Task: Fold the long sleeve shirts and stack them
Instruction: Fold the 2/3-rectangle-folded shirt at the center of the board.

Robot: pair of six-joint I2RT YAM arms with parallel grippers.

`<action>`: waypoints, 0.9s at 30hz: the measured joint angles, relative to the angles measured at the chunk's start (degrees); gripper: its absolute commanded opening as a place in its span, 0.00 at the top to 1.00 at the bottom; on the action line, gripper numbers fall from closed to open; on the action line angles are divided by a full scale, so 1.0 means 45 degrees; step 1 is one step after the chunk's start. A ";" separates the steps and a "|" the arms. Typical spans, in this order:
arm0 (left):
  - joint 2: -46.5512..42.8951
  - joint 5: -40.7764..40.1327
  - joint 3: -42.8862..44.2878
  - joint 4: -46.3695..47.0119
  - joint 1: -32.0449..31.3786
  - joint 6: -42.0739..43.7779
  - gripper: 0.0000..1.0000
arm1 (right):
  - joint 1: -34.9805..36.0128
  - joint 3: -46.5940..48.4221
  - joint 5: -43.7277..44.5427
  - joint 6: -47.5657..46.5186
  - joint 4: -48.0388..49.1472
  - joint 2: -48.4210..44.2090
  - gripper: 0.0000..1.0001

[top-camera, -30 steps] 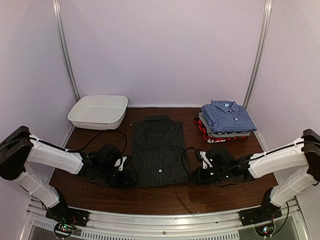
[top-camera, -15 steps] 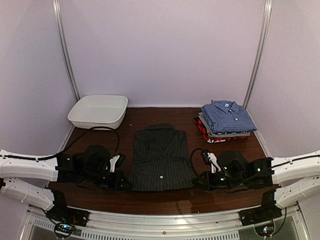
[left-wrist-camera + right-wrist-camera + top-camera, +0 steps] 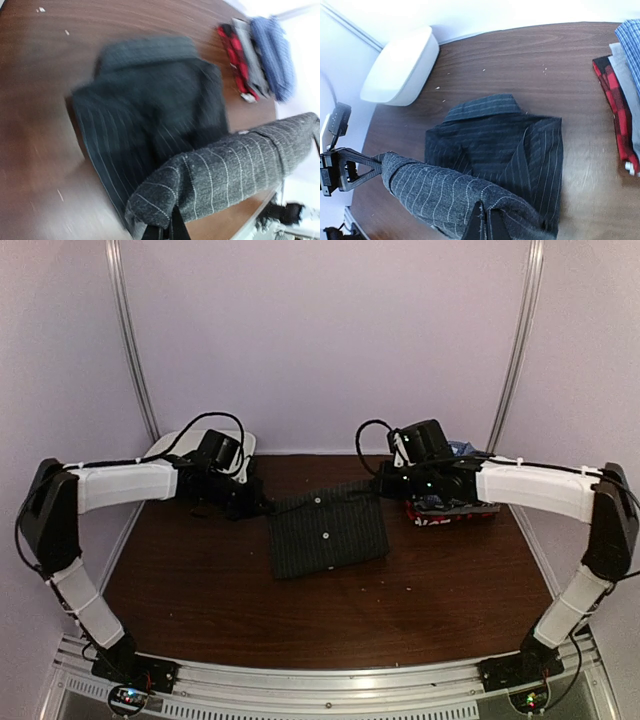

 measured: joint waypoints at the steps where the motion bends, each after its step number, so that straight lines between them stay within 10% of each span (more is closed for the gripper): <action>1: 0.1073 0.0141 0.0777 0.0029 0.0389 0.0282 1.00 | -0.0442 0.0884 -0.0117 -0.0296 0.0214 0.1239 1.00; 11: 0.7893 0.0559 0.5294 0.0291 0.1506 0.1321 1.00 | -0.2050 0.4206 -0.1127 -0.1292 0.1166 0.8597 1.00; 27: 0.1637 0.1423 -0.2555 0.2477 -0.0083 0.0214 1.00 | -0.0078 -0.4294 -0.1768 -0.0180 0.2701 0.0967 1.00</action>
